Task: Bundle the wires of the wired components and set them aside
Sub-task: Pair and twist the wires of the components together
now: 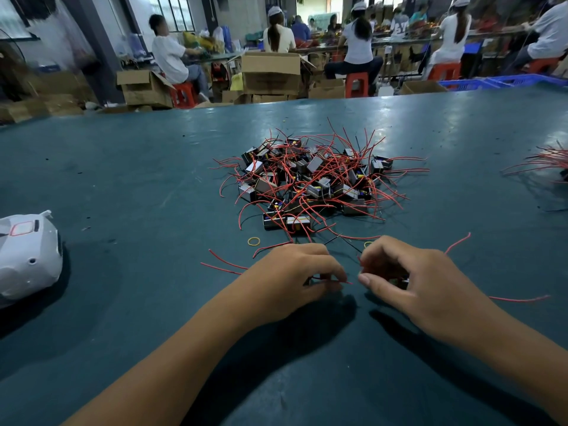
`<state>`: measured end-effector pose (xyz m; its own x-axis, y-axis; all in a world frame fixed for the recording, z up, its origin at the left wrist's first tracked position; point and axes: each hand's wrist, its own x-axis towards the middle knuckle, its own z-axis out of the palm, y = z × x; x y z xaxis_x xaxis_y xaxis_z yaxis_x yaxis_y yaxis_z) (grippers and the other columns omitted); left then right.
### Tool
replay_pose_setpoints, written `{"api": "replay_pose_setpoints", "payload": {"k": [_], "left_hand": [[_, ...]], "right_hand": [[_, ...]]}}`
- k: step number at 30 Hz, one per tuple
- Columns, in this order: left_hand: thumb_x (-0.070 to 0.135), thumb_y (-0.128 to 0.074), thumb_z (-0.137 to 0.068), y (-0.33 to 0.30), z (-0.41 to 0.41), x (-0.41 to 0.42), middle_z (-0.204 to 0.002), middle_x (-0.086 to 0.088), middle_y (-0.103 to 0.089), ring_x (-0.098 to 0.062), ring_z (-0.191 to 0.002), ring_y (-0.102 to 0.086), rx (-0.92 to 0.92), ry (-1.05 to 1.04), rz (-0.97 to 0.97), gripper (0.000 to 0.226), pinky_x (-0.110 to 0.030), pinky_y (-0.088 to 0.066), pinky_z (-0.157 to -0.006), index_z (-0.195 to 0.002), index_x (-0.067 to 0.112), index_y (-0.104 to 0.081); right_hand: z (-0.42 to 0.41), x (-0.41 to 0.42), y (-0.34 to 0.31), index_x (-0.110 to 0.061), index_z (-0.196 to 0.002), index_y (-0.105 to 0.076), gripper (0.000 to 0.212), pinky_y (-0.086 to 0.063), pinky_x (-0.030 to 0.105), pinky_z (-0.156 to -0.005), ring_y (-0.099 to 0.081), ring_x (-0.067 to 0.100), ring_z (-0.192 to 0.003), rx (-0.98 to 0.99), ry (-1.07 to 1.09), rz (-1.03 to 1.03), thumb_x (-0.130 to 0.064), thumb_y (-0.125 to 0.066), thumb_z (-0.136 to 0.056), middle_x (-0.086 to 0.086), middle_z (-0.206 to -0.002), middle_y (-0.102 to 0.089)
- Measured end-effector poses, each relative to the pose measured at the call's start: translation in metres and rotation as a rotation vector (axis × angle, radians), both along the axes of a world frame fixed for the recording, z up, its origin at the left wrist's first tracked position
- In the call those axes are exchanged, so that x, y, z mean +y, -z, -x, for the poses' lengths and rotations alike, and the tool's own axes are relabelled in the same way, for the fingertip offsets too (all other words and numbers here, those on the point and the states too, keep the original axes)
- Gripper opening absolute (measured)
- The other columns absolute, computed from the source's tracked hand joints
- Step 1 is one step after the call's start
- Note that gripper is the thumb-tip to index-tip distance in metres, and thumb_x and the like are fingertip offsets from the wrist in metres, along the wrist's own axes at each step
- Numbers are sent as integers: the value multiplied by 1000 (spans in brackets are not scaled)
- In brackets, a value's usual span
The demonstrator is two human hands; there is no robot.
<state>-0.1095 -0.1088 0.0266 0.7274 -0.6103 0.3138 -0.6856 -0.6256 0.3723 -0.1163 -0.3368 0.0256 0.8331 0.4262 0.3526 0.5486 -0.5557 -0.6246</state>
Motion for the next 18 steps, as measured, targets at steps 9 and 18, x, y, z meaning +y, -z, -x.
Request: {"api": "replay_pose_setpoints", "payload": {"k": [9, 18], "left_hand": [[9, -66, -90, 3, -1, -1, -74, 21, -57, 2, -68, -53, 26, -111, 177, 10, -13, -40, -63, -90, 19, -65], [16, -65, -96, 4, 4, -5, -72, 1, -68, -15, -59, -65, 143, -107, 316, 5, -37, -53, -61, -91, 15, -64]], "right_hand": [[0, 7, 8, -40, -106, -64, 22, -45, 20, -64, -59, 10, -66, 97, -7, -210, -47, -52, -89, -4, -73, -64], [-3, 13, 12, -22, -111, -57, 26, -46, 13, -64, -61, 10, -66, 360, -70, -494, -34, -54, -89, 5, -80, -74]]}}
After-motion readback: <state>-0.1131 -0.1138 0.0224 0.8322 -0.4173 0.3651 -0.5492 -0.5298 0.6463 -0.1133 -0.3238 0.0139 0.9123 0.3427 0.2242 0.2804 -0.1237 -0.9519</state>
